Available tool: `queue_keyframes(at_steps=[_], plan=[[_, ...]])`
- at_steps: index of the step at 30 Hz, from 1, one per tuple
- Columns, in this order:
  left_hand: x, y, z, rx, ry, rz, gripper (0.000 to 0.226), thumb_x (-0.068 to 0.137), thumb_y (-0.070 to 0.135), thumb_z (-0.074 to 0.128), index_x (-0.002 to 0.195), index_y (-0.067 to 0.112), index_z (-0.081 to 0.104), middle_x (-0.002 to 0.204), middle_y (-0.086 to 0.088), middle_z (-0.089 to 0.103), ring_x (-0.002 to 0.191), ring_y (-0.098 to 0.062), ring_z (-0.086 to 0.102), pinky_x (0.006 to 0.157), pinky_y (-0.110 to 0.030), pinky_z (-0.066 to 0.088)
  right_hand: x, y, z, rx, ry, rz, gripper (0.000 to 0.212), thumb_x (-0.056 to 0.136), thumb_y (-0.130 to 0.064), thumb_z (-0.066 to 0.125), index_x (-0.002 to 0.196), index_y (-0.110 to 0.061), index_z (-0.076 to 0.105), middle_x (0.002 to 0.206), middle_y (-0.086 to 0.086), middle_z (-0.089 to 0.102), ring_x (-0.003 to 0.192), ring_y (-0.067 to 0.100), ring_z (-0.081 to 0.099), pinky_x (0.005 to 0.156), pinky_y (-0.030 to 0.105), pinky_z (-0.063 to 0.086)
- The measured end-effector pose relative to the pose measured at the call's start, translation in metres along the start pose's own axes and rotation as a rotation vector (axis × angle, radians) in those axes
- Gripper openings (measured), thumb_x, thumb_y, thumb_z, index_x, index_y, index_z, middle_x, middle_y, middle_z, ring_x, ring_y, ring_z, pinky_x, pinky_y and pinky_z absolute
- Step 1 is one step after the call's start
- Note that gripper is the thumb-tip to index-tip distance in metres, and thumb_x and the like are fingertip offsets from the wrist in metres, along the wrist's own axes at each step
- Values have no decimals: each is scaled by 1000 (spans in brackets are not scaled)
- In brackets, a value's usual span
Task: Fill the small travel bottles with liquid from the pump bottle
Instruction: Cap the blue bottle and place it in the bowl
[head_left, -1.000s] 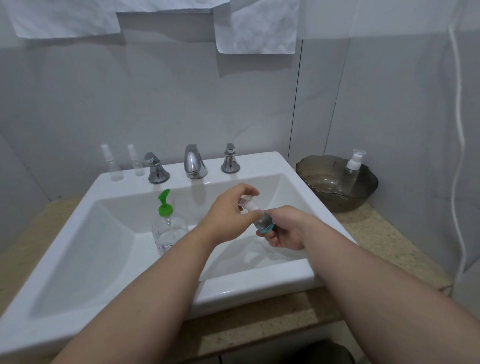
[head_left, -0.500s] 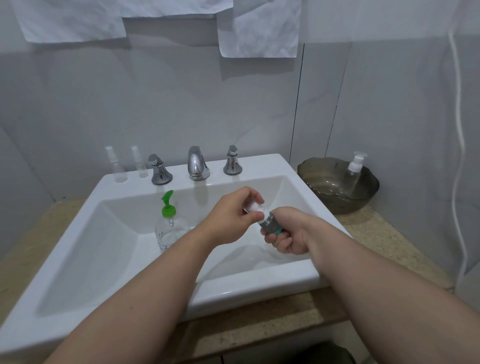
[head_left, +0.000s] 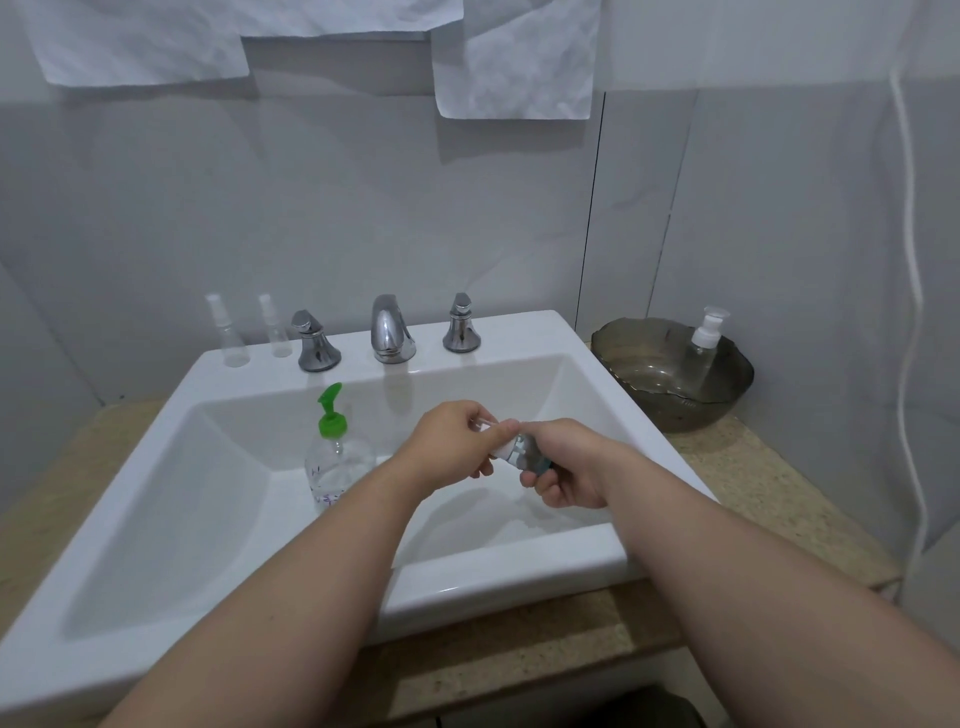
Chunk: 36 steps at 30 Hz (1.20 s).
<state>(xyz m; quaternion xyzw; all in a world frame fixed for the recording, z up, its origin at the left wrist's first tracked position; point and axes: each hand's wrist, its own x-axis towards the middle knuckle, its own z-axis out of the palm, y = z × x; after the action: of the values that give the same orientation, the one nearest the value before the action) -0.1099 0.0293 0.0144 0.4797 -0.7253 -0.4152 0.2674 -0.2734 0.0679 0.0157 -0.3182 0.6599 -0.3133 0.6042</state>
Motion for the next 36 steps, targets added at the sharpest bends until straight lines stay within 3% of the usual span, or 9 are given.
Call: queue_keyframes(at_steps=[6,10,15,19,22,25,30,33,36], plan=[[3,1,5,-4,-26,30,23,98,34,71,99,11,65,81,-7,72,58,-13,67,67,-36,57,-1,-1,1,14,52,-31,26,95,-12,35,91,-13,61,62,7,51,46,11,32,42,19,25],[0,3,6,44,-12,138,10,97,25,71,97,17,65,87,-12,68,58,-9,66,61,-30,55,-5,-2,-1,39,12,53,23,92,-9,35,82,-14,55,62,4,48,44,9,32,37,16,22],[-3,2,4,80,-15,194,9,96,23,73,97,25,64,76,2,58,60,-5,64,58,-20,46,-13,-4,-1,54,-29,63,23,95,-12,38,80,-13,56,57,1,48,35,8,33,36,15,21],[0,-2,1,-59,29,149,19,93,25,77,103,25,61,93,0,65,66,-6,66,66,-25,51,-8,-2,1,222,-33,-30,36,106,-43,49,92,-11,60,67,8,55,45,12,35,46,21,40],[0,0,-2,-267,156,90,38,91,25,80,120,20,56,106,-4,64,70,-15,71,81,-36,60,-12,-5,3,359,-99,-71,49,98,-55,57,94,-6,64,69,11,60,50,15,44,57,28,55],[0,3,-5,-247,303,41,39,98,40,69,125,19,51,106,-1,66,65,-12,73,81,-37,61,-16,-6,4,430,-146,-128,49,89,-48,71,101,-1,63,79,14,62,60,21,61,69,37,63],[8,-6,-12,-256,455,-27,30,108,42,48,109,12,55,93,-9,67,55,-17,62,65,-33,52,-18,-20,-6,605,-178,-403,36,92,-24,72,117,-1,59,98,18,66,87,35,74,80,43,63],[14,-14,-12,-231,392,-56,31,109,39,46,106,10,58,88,-9,66,56,-19,57,64,-32,46,-22,-46,-25,512,3,-603,30,91,-20,75,116,-7,62,104,12,70,91,29,74,78,41,63],[20,-20,-10,-136,324,-61,37,109,40,45,103,7,61,82,-4,66,62,-18,54,63,-31,43,-12,-74,-56,212,450,-732,33,82,-25,85,108,-12,69,90,1,70,68,9,66,62,23,52]])
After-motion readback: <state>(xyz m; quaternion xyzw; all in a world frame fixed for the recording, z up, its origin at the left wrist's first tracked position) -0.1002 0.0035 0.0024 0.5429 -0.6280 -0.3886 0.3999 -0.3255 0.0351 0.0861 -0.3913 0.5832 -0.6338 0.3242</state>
